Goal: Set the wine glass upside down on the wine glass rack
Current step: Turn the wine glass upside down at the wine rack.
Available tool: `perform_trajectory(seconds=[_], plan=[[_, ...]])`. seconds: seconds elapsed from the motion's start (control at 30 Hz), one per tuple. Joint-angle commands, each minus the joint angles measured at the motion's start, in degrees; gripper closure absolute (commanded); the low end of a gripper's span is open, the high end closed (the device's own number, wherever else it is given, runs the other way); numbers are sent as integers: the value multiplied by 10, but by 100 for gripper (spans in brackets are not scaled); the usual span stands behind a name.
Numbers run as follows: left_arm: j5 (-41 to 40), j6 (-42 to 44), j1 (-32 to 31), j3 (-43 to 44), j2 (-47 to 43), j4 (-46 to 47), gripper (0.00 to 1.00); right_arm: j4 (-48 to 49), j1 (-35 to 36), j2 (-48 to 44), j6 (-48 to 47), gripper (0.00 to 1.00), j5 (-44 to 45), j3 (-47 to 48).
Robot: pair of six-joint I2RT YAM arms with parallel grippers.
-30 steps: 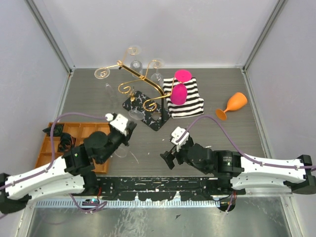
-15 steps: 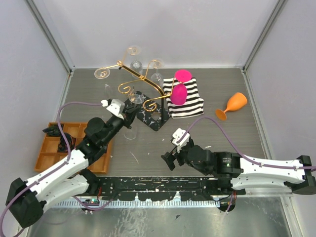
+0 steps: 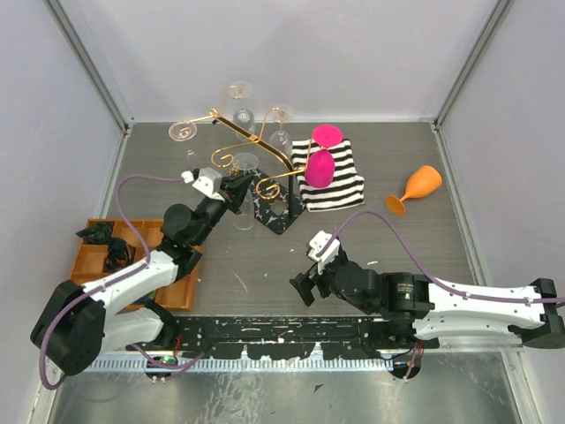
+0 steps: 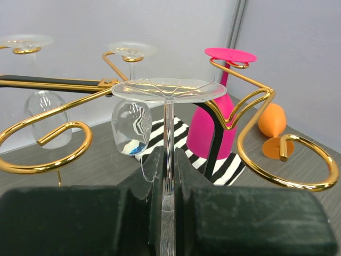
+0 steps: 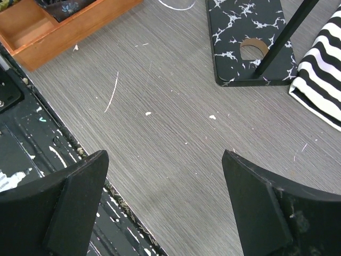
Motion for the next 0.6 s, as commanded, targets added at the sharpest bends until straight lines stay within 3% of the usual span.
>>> perform_trajectory(seconds=[0.0, 0.57], plan=[[-3, -2, 5, -9, 30, 116, 100, 15, 3, -5, 9, 7, 10, 3], [-26, 21, 37, 6, 124, 184, 100, 5, 3, 15, 19, 6, 1, 1]])
